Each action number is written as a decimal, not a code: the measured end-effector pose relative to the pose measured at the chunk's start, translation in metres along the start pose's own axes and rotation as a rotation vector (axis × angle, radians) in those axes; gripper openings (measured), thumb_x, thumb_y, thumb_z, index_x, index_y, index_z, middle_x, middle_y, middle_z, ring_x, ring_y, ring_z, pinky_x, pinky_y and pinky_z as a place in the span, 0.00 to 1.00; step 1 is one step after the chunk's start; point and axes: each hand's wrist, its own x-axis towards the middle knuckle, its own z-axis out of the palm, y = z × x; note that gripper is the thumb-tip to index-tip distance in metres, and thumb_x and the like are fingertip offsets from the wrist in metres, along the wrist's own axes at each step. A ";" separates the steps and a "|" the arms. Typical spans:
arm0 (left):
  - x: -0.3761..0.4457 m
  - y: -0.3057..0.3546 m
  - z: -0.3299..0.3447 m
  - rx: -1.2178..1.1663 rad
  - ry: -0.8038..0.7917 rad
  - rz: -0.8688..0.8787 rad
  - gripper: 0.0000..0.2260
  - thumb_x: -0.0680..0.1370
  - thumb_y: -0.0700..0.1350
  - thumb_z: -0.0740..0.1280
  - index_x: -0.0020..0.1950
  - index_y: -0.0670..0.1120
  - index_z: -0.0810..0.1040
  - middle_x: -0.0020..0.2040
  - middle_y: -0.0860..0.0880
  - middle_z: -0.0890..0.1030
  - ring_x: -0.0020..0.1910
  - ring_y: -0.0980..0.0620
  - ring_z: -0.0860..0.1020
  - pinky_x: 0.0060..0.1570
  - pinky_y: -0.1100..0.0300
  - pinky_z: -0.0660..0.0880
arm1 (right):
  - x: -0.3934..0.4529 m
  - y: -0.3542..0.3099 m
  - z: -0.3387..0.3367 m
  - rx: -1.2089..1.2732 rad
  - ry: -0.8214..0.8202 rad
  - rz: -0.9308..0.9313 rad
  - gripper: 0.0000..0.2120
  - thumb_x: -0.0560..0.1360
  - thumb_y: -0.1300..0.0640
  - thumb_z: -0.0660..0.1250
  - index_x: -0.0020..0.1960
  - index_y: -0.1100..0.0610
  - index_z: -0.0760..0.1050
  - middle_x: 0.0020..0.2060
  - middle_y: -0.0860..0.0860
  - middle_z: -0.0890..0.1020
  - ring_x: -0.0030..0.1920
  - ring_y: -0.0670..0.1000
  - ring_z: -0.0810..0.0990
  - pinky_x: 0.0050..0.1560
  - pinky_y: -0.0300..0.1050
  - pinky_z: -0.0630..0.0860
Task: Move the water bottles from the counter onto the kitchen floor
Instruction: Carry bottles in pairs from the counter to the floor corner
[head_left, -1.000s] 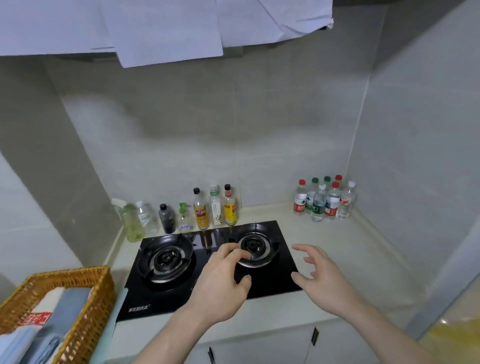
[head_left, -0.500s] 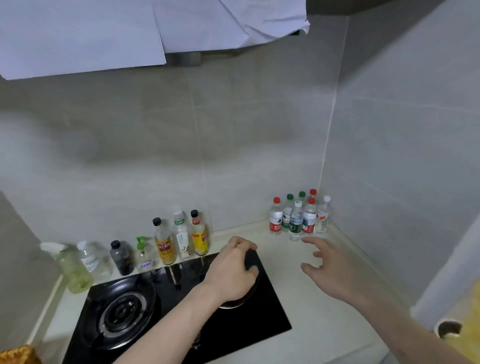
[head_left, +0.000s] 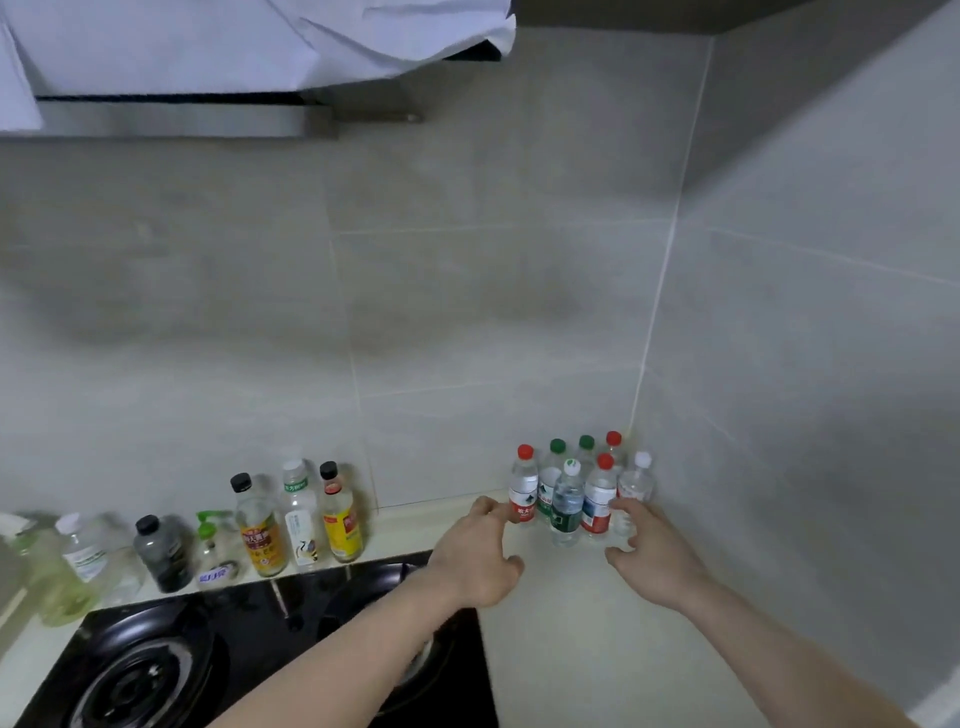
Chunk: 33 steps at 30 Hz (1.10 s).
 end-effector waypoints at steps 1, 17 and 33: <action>0.018 0.007 0.009 0.000 -0.018 -0.023 0.26 0.75 0.49 0.66 0.74 0.55 0.67 0.70 0.54 0.65 0.61 0.48 0.77 0.65 0.54 0.72 | 0.016 0.009 -0.003 -0.016 -0.009 -0.002 0.29 0.73 0.57 0.70 0.73 0.49 0.69 0.67 0.48 0.71 0.62 0.54 0.78 0.62 0.45 0.75; 0.223 0.065 0.103 0.247 -0.143 -0.190 0.39 0.76 0.46 0.68 0.81 0.50 0.49 0.81 0.50 0.46 0.73 0.40 0.69 0.67 0.46 0.72 | 0.205 0.084 -0.004 -0.282 -0.138 -0.087 0.39 0.73 0.46 0.67 0.80 0.48 0.58 0.79 0.48 0.61 0.78 0.51 0.62 0.75 0.46 0.64; 0.283 0.056 0.139 0.376 -0.159 -0.158 0.41 0.75 0.39 0.71 0.81 0.45 0.49 0.81 0.44 0.46 0.78 0.41 0.61 0.71 0.47 0.69 | 0.275 0.101 0.040 -0.384 -0.179 -0.145 0.33 0.76 0.63 0.66 0.79 0.52 0.63 0.79 0.48 0.61 0.71 0.53 0.74 0.66 0.46 0.74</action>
